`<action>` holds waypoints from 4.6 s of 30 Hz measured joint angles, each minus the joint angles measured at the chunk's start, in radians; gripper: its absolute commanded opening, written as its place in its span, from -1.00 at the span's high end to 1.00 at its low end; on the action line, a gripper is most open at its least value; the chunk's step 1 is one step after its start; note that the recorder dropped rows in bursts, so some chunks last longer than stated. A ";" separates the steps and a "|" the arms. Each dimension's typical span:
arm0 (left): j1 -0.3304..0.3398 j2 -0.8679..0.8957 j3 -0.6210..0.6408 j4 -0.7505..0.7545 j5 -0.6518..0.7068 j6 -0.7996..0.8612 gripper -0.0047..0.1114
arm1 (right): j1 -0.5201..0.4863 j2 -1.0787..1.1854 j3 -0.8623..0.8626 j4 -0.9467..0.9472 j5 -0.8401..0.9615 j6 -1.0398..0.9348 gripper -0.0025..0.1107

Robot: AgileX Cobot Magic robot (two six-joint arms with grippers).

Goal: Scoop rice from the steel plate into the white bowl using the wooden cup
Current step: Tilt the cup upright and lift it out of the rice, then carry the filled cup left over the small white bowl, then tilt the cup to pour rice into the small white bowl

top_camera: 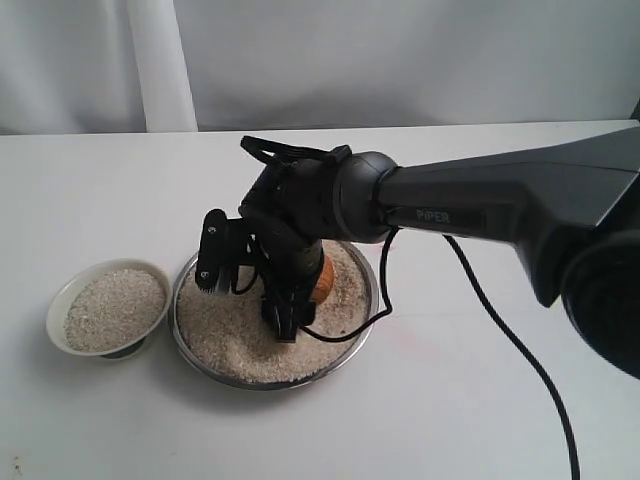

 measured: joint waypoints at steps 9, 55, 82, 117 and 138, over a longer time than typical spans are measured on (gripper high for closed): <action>0.000 0.000 0.000 0.000 0.000 0.000 0.92 | -0.006 0.000 0.000 0.062 -0.058 -0.011 0.96; 0.000 0.000 0.000 0.000 0.000 0.000 0.92 | -0.092 -0.342 0.396 0.265 -0.691 -0.014 0.96; 0.000 0.000 0.000 0.000 0.000 0.000 0.92 | 0.028 -0.112 -0.070 0.247 -0.381 -0.060 0.96; 0.000 0.000 0.000 0.000 0.000 0.000 0.92 | 0.134 -0.044 -0.070 -0.289 -0.364 0.117 0.96; 0.000 0.000 0.000 0.000 0.000 0.000 0.92 | 0.224 0.130 -0.348 -0.483 -0.206 0.169 0.96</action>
